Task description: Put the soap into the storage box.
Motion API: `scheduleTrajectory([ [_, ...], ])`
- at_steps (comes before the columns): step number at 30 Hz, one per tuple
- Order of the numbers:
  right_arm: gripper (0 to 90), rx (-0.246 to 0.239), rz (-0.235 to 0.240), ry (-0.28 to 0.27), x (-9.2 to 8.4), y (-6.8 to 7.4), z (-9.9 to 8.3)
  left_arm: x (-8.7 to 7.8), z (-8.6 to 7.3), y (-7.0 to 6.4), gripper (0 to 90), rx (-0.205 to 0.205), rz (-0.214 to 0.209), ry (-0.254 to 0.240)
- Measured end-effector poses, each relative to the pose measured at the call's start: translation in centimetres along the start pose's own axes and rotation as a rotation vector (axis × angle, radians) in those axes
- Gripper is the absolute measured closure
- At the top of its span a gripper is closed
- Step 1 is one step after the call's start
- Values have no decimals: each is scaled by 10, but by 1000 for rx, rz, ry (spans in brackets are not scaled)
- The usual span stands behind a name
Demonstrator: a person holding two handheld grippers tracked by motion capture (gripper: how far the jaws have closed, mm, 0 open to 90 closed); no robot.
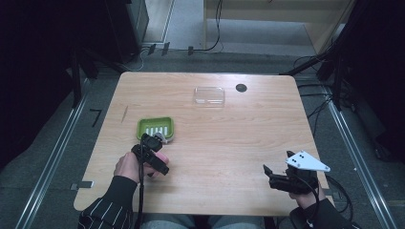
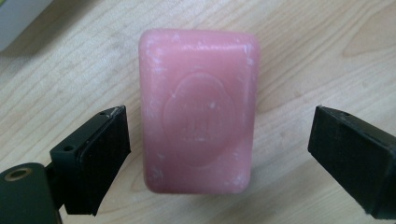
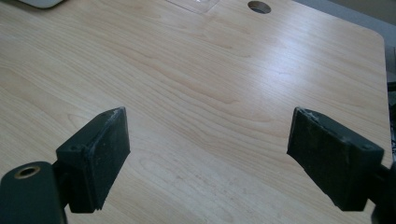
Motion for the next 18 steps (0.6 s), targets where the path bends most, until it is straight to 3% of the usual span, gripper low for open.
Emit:
scheduleTrajectory([
  [18,138,0,2,-1,0,0,0,11,7,8,34,-17,17,20],
])
Point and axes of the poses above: each handheld gripper's, and its own axes: x roughly forward along the jaws, z roughly out of its top, y roughly to its left, the point moved 9 cm from there along x, roughly forward along the jaws, and after that the axes turned 7 degrees about y, right-handed, at the moved point
